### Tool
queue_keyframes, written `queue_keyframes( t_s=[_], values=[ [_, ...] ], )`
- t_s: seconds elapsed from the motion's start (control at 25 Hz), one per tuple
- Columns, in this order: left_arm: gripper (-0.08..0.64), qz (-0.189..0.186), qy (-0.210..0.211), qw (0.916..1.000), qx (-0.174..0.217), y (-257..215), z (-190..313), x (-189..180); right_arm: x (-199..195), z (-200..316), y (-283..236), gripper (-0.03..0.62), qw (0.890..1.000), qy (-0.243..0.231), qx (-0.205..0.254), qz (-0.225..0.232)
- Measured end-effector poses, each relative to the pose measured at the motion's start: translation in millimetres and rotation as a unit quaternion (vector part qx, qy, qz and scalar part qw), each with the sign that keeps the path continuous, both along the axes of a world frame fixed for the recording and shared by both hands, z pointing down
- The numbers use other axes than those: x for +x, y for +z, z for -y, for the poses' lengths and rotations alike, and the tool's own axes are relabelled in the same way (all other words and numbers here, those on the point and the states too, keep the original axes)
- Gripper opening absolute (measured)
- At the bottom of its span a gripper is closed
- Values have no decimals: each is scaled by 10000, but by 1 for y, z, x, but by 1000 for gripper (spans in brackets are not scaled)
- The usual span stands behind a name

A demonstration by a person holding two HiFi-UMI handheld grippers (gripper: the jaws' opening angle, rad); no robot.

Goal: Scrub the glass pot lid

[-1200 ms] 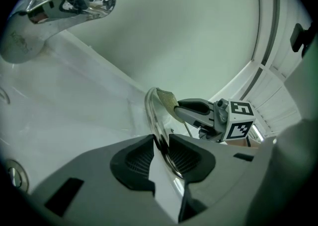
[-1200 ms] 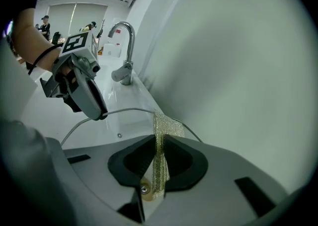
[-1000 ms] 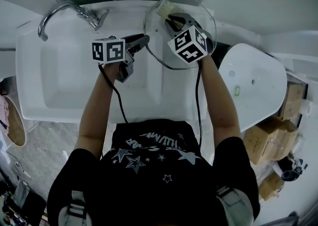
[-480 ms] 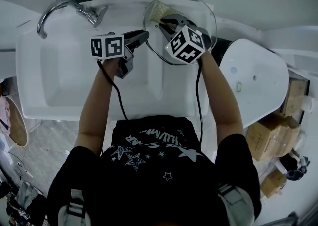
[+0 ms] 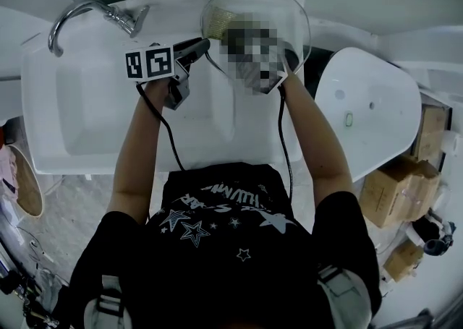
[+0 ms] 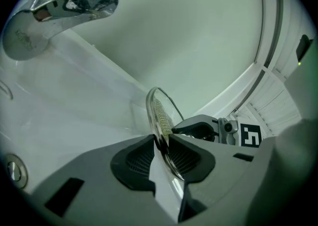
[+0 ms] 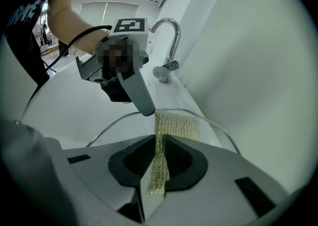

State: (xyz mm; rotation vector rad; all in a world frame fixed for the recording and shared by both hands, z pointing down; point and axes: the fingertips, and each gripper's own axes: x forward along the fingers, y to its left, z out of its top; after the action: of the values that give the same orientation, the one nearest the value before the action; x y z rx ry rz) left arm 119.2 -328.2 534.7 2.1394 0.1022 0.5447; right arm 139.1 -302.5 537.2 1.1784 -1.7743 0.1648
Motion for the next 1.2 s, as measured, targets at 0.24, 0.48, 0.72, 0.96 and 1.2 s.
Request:
queue_keyframes(
  t_s=[0.24,0.48,0.72,0.96,1.2],
  values=[
    [95,-4,-101,9999,-123,0,0,0,-5,-10,1,60,10000,-87,-4,-49],
    [91,2,-213,9995,-248,-1,0,-1,-9,-19,1,60,10000,-30,3,14],
    [86,17,-330,9990,-315,-1,3,1,-18,-34,3,60,9996,-263,-63,-48],
    [84,23,-381,9988,-319,-1,4,1,-24,-52,4,60,9989,-426,-172,-54],
    [81,45,-453,9985,-296,-1,6,2,-24,-75,5,60,9991,-337,-243,-26]
  ],
)
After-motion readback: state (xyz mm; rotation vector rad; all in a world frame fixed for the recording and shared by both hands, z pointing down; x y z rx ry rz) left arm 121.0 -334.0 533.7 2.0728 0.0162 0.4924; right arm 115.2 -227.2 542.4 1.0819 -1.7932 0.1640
